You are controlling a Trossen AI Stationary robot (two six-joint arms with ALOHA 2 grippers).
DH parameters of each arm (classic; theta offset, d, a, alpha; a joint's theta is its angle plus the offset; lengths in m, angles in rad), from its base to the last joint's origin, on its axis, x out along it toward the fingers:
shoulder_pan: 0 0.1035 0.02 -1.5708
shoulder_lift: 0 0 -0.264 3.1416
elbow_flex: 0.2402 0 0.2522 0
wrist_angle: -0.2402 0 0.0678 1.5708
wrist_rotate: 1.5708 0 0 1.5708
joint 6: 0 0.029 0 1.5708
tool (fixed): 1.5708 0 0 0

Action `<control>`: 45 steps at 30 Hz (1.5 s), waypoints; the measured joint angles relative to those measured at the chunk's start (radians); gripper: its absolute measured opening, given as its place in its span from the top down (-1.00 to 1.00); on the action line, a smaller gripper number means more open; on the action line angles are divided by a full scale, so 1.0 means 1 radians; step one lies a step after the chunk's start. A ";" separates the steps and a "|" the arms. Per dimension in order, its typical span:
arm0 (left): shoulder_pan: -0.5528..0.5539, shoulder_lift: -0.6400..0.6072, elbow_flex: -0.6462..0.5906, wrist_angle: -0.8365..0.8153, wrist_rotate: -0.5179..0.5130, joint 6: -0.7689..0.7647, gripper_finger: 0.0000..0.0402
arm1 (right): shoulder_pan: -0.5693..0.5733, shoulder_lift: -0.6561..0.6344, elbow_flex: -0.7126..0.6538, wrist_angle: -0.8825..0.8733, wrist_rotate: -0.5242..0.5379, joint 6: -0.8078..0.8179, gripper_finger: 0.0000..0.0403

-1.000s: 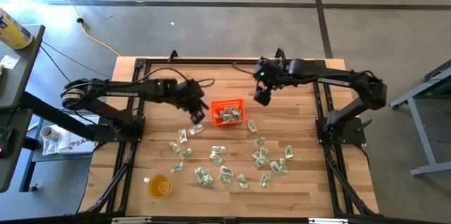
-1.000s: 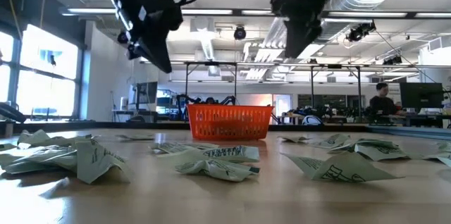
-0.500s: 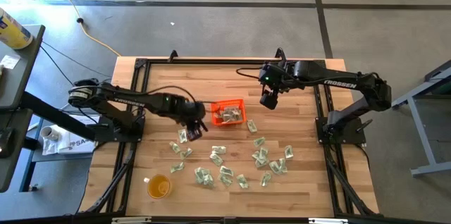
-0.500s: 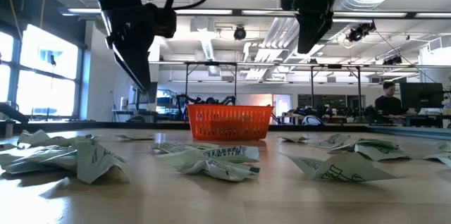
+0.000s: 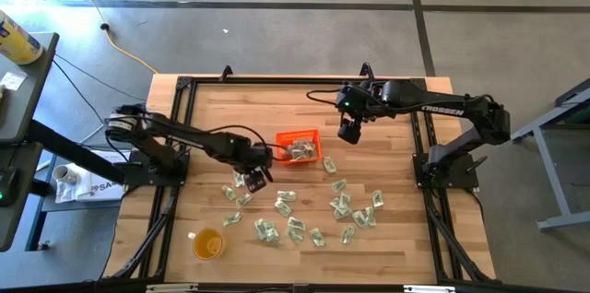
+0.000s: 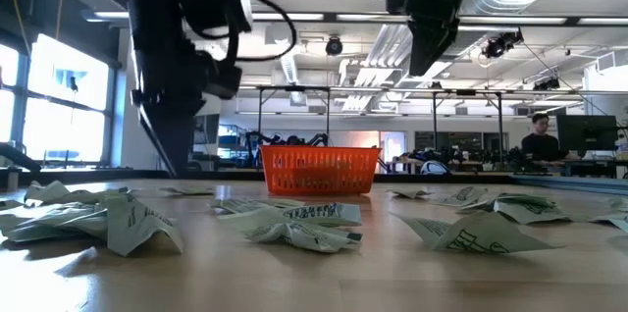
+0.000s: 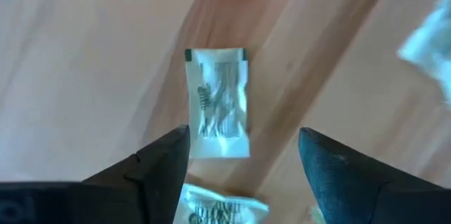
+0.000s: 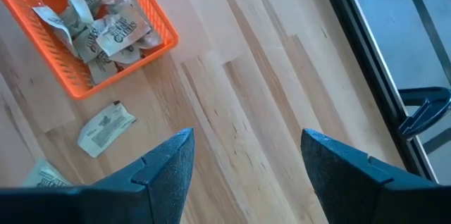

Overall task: Pick and place Stevia / Truvia into bins
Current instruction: Put the stevia packet into the basket

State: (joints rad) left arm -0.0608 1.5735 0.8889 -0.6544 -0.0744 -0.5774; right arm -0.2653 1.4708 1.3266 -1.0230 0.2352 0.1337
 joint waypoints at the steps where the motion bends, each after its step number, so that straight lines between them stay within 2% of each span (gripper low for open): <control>1: 0.002 0.012 -0.003 -0.002 -0.010 -0.004 -0.46 | 0.000 0.000 0.000 0.000 0.000 0.000 -0.25; 6: 0.001 0.074 -0.003 0.051 -0.061 -0.003 -0.37 | 0.000 0.000 0.000 -0.001 -0.001 0.000 -0.25; 10: 0.001 0.116 0.004 0.068 -0.095 0.002 -0.18 | 0.000 0.000 0.000 -0.001 0.001 0.017 -0.25; 14: 0.000 0.138 0.004 0.084 -0.097 0.039 0.21 | 0.000 0.000 0.000 -0.004 0.001 0.022 -0.25; 18: 0.015 0.141 0.025 0.083 -0.114 0.081 0.74 | 0.000 0.000 0.000 -0.004 -0.001 0.023 -0.25; 20: 0.035 0.141 0.048 0.080 -0.145 0.100 0.90 | 0.000 0.000 0.000 -0.003 -0.001 0.023 -0.25; 25: 0.116 0.112 0.165 0.040 -0.151 0.164 0.78 | 0.000 0.000 0.000 0.000 0.004 0.023 -0.25; 29: 0.167 0.091 0.311 -0.034 -0.172 0.268 0.88 | 0.000 0.000 0.000 -0.001 0.010 0.028 -0.25; 33: 0.188 0.084 0.437 0.006 -0.133 0.359 0.90 | 0.000 0.000 0.000 -0.010 0.009 0.051 -0.25; 38: 0.185 0.141 0.475 0.035 -0.089 0.396 0.80 | 0.010 0.000 0.000 -0.027 0.010 0.072 -0.25; 41: 0.186 0.168 0.472 0.096 -0.010 0.394 0.83 | 0.026 0.000 0.000 -0.039 0.035 0.072 -0.25; 45: 0.185 0.236 0.469 0.164 0.004 0.393 0.83 | 0.043 0.000 0.000 -0.046 0.076 0.075 -0.25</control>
State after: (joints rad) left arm 0.1246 1.8091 1.3579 -0.4901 -0.0705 -0.1840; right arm -0.2219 1.4706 1.3266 -1.0687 0.3107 0.2082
